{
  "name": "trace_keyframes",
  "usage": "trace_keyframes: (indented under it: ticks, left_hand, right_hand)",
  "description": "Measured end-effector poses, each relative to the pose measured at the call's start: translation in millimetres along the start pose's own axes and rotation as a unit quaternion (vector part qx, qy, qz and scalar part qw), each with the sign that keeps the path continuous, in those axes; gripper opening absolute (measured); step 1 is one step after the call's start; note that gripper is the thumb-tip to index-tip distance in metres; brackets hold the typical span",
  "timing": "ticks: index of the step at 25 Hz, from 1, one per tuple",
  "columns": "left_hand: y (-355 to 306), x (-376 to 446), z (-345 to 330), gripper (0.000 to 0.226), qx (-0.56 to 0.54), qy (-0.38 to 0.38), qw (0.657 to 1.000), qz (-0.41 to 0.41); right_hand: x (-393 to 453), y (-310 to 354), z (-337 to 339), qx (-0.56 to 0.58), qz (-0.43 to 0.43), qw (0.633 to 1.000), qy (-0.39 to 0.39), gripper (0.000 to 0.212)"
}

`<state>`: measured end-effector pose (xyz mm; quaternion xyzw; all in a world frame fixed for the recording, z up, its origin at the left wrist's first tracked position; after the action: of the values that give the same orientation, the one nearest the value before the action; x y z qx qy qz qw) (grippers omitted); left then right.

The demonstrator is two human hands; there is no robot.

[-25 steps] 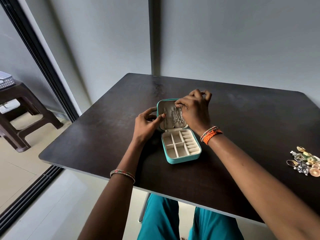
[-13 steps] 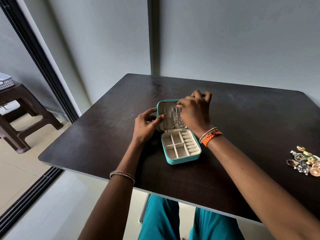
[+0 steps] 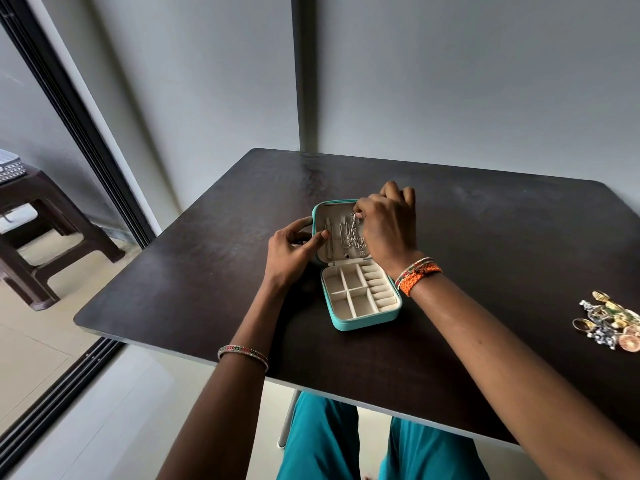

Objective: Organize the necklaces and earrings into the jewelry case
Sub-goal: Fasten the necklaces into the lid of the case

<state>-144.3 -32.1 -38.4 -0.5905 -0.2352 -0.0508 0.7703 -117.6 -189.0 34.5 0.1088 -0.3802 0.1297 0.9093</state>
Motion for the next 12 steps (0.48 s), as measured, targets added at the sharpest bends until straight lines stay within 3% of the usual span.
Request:
trace_keyframes:
  ticks: [8,12]
  left_hand:
    - [-5.3,-0.2,-2.4,0.039,-0.012,0.018,1.0,-0.017]
    - [-5.2,-0.3,-2.9,0.036,-0.015,0.022,0.999,-0.019]
  right_hand:
    - [-0.4,-2.6,1.3,0.015,-0.014,0.999,-0.026,0.005]
    - [-0.2,-0.6,-2.6,-0.032,0.032,0.999,-0.005,0.01]
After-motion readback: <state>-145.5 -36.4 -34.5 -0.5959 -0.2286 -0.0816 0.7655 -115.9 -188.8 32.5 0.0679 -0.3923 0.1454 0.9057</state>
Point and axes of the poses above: each hand's wrist, its own x-axis towards the middle knuckle, its own z-axis out of the back of the hand, y = z × x, the point moved 6 cm from there along x, towards the middle knuckle, and after that the axes turned 9 degrees about -z, right-handed, at the moved point
